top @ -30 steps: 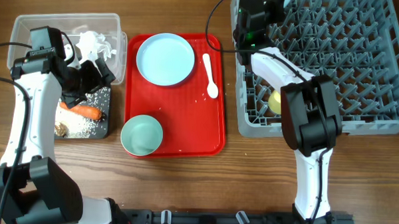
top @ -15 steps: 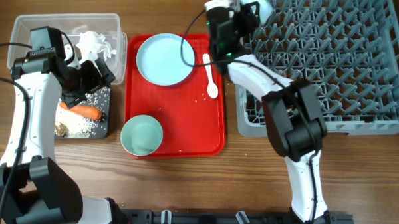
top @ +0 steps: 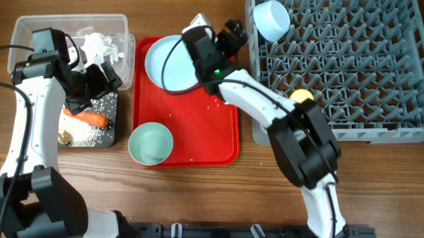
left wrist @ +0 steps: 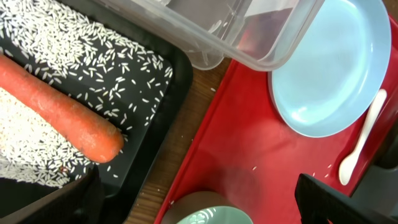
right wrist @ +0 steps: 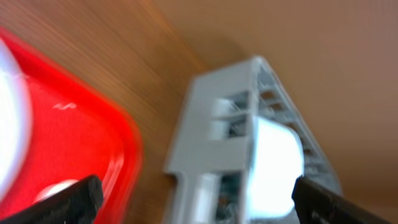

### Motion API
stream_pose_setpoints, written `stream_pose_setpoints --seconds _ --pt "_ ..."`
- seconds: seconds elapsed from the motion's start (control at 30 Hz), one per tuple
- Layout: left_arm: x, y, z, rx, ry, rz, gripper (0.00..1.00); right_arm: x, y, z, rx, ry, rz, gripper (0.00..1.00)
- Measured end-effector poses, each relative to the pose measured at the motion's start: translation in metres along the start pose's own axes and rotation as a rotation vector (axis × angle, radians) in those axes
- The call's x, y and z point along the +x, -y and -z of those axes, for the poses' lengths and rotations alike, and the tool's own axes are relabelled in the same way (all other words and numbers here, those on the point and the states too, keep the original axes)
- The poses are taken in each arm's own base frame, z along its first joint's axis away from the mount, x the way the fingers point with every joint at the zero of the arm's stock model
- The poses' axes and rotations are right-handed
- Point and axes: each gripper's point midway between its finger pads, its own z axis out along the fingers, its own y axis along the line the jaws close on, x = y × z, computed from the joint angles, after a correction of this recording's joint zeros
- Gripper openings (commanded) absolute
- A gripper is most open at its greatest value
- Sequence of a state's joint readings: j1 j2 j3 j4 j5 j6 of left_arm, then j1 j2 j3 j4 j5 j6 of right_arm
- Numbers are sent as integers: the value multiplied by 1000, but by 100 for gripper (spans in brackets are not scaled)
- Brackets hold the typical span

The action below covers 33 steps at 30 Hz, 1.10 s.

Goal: Sort waste into correct bins and load items into the dishwasher rack
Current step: 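Grasp the pale green bowl on the red tray with the right gripper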

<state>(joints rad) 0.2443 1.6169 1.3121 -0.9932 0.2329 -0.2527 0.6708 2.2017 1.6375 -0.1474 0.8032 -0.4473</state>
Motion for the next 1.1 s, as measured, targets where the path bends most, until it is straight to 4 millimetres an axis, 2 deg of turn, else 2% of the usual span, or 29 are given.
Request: stream_pose_setpoints --seconds 0.03,0.1,0.2,0.3,0.4,0.47,0.63,0.73,0.87,0.93,1.1 --pt "0 0 0 0 1 0 100 -2 -6 9 -45 1 -26 100" --pt "0 0 0 0 1 0 100 5 -26 39 -214 -35 -101 100" --pt "0 0 0 0 1 0 100 -5 -48 98 -541 -54 -301 100" --pt "0 0 0 0 1 0 100 -31 -66 154 -888 -48 -505 86" --pt "0 0 0 0 1 0 100 -32 -91 183 -1092 -145 -634 82" --pt "0 0 0 0 1 0 100 -16 -114 195 -1171 -256 -692 78" --pt "0 0 0 0 1 0 100 29 -168 215 -1237 -442 -749 65" --pt "0 0 0 0 1 0 100 47 -189 227 -1243 -503 -754 57" --pt "0 0 0 0 1 0 100 64 -200 230 -1216 -565 -773 36" --pt "0 0 0 0 1 0 100 65 -200 227 -1201 -567 -781 29" --pt "0 0 0 0 1 0 100 69 -204 221 -1168 -585 -800 26"
